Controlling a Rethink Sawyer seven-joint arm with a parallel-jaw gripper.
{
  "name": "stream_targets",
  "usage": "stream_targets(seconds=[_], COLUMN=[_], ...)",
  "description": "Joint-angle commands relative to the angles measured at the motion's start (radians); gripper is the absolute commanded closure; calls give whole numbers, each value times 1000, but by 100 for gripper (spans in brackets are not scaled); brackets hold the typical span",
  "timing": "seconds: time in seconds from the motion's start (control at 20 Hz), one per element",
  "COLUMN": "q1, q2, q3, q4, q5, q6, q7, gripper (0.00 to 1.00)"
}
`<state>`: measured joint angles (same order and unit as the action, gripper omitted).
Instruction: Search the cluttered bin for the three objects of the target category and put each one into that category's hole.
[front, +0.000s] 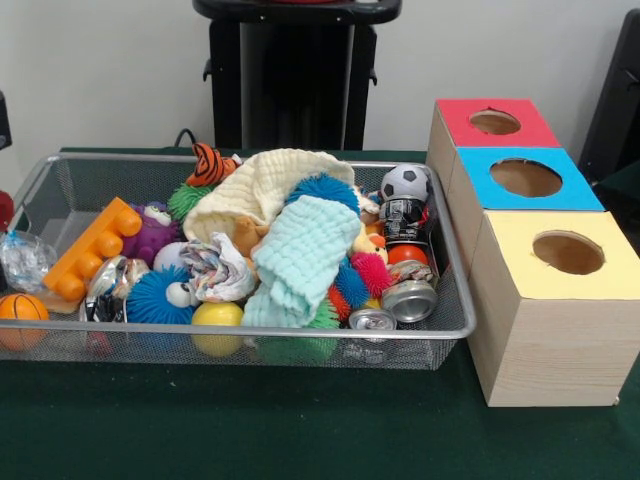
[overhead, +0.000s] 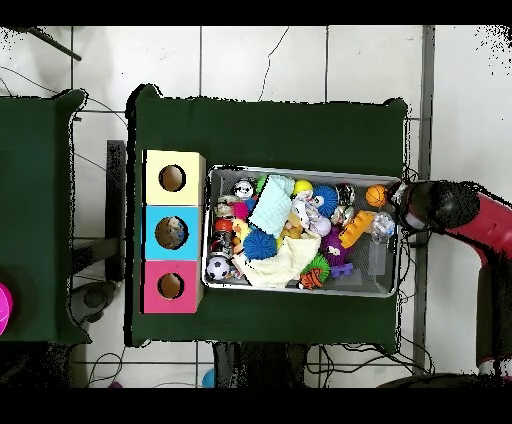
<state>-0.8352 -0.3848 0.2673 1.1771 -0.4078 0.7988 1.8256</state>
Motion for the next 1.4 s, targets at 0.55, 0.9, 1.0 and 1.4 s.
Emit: stream_targets(seconds=[0.55, 0.9, 1.0, 1.4], q1=[20, 0, -8, -15], q2=[-21, 8, 16, 30], q3=[16, 28, 31, 31], q4=[200, 156, 137, 111], q5=[-28, -41, -46, -71], q6=[-86, -63, -37, -20], q7=[-24, -91, -125, -172], gripper=[0, 0, 0, 0])
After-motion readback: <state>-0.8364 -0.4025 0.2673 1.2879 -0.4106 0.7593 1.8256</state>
